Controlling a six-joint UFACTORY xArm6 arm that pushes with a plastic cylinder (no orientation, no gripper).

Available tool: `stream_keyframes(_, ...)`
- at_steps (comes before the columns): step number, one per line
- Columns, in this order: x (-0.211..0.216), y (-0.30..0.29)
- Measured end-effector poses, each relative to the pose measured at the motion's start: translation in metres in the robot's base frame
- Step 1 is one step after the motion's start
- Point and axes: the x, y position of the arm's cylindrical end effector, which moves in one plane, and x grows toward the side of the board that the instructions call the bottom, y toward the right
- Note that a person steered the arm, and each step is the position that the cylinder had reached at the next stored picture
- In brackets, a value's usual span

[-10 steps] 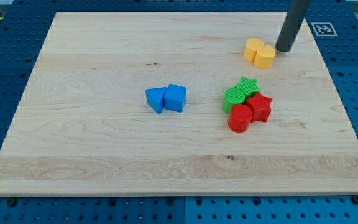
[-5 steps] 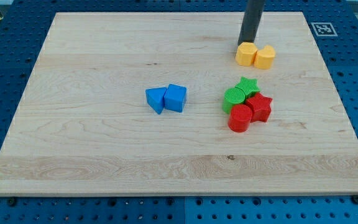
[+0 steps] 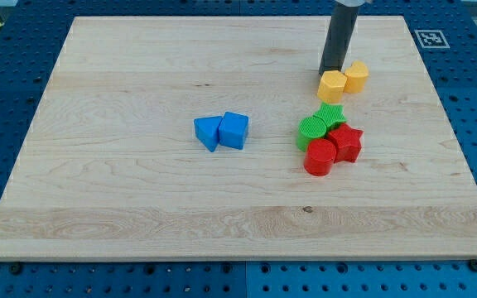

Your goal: Move the yellow hexagon above the green star

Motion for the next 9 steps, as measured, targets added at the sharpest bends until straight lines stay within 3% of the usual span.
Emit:
stream_keyframes(3, 0.008, 0.018)
stream_keyframes(9, 0.023, -0.031)
